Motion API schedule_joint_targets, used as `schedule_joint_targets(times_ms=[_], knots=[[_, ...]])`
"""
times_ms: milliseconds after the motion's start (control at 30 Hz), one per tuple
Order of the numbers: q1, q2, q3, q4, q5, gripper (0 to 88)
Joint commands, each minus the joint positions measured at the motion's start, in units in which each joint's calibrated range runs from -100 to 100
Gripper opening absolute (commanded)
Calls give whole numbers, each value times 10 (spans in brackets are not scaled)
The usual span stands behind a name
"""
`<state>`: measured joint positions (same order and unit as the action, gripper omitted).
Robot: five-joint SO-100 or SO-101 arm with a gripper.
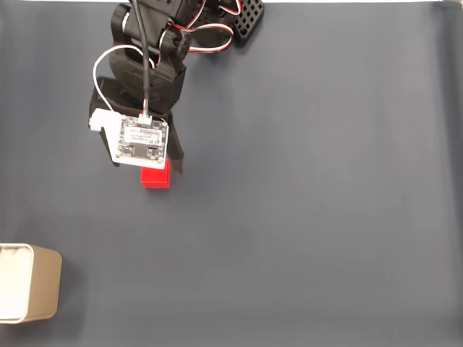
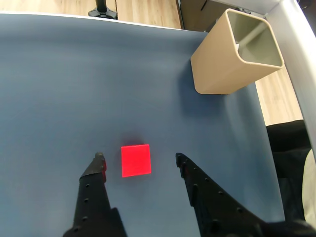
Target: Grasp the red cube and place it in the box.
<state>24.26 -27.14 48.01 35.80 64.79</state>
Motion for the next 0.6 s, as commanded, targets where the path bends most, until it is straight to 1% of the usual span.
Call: schedule_joint_targets(times_ms=[0, 567], knots=[[-8, 11, -3, -18, -2, 353], [-14, 78, 32, -82, -4, 367]])
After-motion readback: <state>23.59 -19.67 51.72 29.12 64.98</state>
